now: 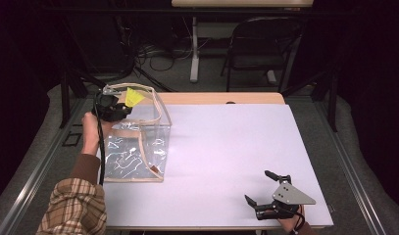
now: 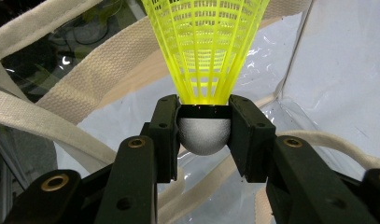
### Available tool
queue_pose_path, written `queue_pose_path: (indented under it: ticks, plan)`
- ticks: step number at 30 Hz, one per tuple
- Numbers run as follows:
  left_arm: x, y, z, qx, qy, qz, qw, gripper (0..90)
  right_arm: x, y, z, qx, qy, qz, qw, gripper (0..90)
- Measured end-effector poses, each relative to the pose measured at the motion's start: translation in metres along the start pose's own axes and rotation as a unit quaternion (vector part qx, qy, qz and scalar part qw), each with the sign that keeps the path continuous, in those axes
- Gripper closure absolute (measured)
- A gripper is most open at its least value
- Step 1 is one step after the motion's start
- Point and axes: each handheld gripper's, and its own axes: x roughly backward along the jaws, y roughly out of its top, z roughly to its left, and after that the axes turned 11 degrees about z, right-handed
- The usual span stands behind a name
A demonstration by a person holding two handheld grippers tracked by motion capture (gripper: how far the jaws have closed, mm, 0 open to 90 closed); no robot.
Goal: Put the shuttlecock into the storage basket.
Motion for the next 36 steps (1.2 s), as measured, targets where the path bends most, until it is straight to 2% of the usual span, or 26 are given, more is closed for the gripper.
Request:
queue_pose_path:
  ticks: [19, 36]
  plan:
    - [-0.008, -0.002, 0.000, 0.003, -0.005, 0.016, 0.9998, 64.4, 0.000, 0.000, 0.000, 0.001, 0.000, -0.001, 1.0000, 0.0]
    - [-0.015, -0.002, 0.000, 0.001, -0.002, 0.032, 0.9995, 64.4, 0.000, 0.000, 0.000, 0.000, 0.001, 0.000, 1.0000, 0.0]
